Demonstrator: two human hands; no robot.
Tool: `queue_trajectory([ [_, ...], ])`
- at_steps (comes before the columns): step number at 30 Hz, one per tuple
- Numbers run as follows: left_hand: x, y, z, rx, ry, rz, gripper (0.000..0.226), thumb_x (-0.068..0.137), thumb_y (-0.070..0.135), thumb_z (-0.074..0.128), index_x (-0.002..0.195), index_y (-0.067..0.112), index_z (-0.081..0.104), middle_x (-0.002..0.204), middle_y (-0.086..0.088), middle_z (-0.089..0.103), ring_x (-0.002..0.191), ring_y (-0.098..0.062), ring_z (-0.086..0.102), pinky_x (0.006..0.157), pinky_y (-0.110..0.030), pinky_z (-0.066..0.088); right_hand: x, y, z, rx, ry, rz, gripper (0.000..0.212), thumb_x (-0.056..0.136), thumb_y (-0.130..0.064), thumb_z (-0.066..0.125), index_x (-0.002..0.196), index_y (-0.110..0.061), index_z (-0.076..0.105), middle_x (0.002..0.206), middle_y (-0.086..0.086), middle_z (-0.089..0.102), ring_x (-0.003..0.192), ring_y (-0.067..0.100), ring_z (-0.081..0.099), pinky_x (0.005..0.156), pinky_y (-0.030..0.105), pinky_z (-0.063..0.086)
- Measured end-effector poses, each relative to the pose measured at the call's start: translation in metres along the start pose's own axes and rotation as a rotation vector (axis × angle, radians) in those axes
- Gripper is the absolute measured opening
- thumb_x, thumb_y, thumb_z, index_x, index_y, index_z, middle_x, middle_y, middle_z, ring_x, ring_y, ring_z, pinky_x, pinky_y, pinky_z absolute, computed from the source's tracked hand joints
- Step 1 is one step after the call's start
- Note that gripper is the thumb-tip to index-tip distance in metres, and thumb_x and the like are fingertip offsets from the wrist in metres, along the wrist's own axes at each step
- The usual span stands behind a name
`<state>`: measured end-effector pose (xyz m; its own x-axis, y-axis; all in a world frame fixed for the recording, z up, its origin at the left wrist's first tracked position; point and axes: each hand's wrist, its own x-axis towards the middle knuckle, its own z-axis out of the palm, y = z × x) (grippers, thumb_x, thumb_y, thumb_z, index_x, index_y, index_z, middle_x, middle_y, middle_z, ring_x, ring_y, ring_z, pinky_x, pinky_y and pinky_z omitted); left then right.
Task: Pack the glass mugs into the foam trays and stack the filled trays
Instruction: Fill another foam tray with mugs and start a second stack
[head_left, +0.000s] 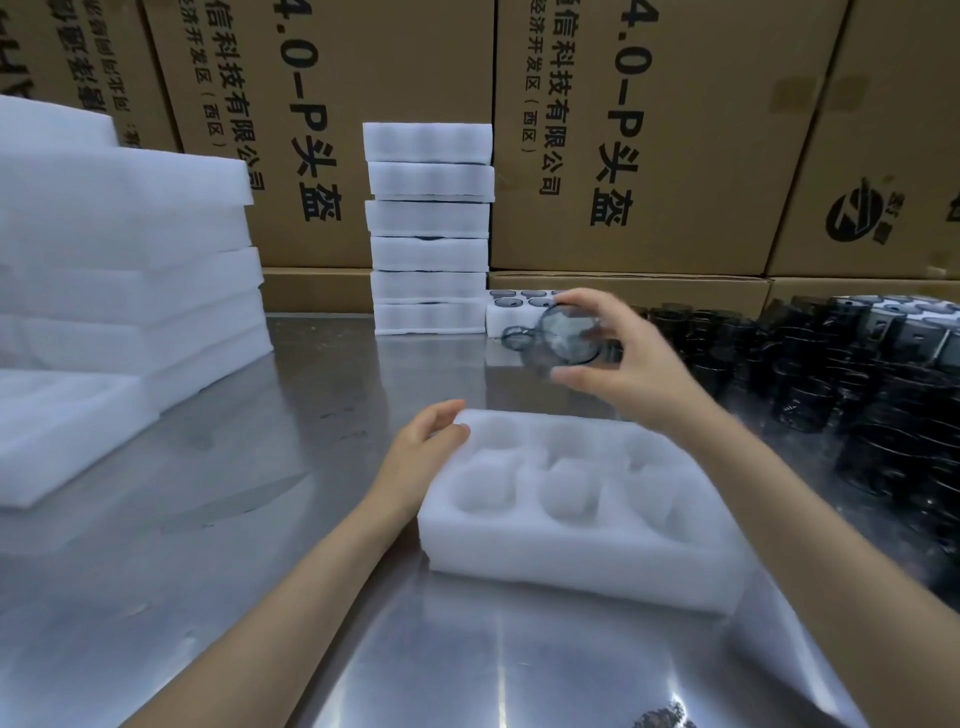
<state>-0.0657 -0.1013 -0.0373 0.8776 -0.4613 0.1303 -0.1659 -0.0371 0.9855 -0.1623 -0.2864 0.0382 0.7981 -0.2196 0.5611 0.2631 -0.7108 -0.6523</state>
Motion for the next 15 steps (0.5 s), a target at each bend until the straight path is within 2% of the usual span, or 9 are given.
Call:
queue_trajectory([
  [2, 0.001, -0.001, 0.0, -0.007, 0.002, 0.017, 0.029, 0.093, 0.008, 0.053, 0.121, 0.014, 0.059, 0.112, 0.001, 0.063, 0.094, -0.01, 0.061, 0.081, -0.02, 0.047, -0.005, -0.003, 0.017, -0.006, -0.113, -0.034, 0.06, 0.076, -0.006, 0.075, 0.128, -0.022, 0.05, 0.123, -0.006, 0.053, 0.109, 0.004, 0.05, 0.092, 0.006, 0.035],
  [4, 0.001, 0.0, 0.0, -0.024, -0.016, 0.042, 0.027, 0.094, 0.004, 0.049, 0.114, 0.015, 0.062, 0.1, 0.004, 0.066, 0.081, -0.002, 0.061, 0.07, -0.012, 0.047, -0.01, 0.0, 0.028, -0.087, -0.221, -0.021, 0.062, 0.08, -0.008, 0.072, 0.134, -0.025, 0.046, 0.129, -0.006, 0.051, 0.119, 0.008, 0.046, 0.104, 0.02, 0.035],
  [6, 0.002, -0.001, 0.0, -0.039, -0.04, 0.05, 0.03, 0.094, 0.001, 0.045, 0.113, 0.014, 0.064, 0.094, 0.007, 0.067, 0.079, 0.0, 0.062, 0.07, -0.012, 0.048, -0.012, 0.004, 0.032, -0.147, -0.288, -0.007, 0.064, 0.084, -0.009, 0.068, 0.138, -0.031, 0.042, 0.135, -0.01, 0.047, 0.126, 0.011, 0.041, 0.108, 0.032, 0.033],
  [8, 0.003, -0.001, 0.0, -0.039, -0.046, 0.04, 0.031, 0.094, 0.004, 0.045, 0.116, 0.015, 0.064, 0.105, 0.005, 0.067, 0.092, -0.006, 0.062, 0.077, -0.015, 0.047, -0.012, 0.004, 0.034, -0.108, -0.334, 0.005, 0.06, 0.087, -0.005, 0.064, 0.136, -0.033, 0.044, 0.14, -0.011, 0.043, 0.13, 0.008, 0.038, 0.108, 0.033, 0.035],
  [10, 0.003, 0.0, 0.001, -0.015, -0.041, 0.051, 0.03, 0.095, 0.008, 0.046, 0.112, 0.024, 0.066, 0.108, 0.01, 0.066, 0.095, -0.003, 0.061, 0.075, -0.01, 0.046, -0.013, 0.003, 0.037, -0.066, -0.379, 0.028, 0.051, 0.089, -0.004, 0.06, 0.13, -0.032, 0.052, 0.142, -0.009, 0.039, 0.131, 0.004, 0.037, 0.105, 0.033, 0.04],
  [13, 0.002, 0.0, 0.001, 0.001, -0.05, 0.078, 0.029, 0.096, 0.011, 0.047, 0.106, 0.03, 0.065, 0.105, 0.016, 0.065, 0.091, 0.007, 0.059, 0.069, -0.004, 0.044, -0.015, 0.003, 0.042, -0.109, -0.38, 0.038, 0.042, 0.087, -0.024, 0.067, 0.125, -0.033, 0.055, 0.142, -0.013, 0.036, 0.127, -0.002, 0.037, 0.098, 0.028, 0.044],
  [15, 0.001, 0.0, 0.002, -0.007, -0.056, 0.087, 0.026, 0.096, 0.013, 0.048, 0.107, 0.029, 0.065, 0.105, 0.013, 0.065, 0.089, 0.006, 0.059, 0.068, -0.004, 0.044, -0.017, 0.002, 0.046, -0.214, -0.334, 0.007, 0.042, 0.086, -0.037, 0.066, 0.125, -0.034, 0.053, 0.14, -0.016, 0.038, 0.122, -0.001, 0.042, 0.096, 0.028, 0.045],
])
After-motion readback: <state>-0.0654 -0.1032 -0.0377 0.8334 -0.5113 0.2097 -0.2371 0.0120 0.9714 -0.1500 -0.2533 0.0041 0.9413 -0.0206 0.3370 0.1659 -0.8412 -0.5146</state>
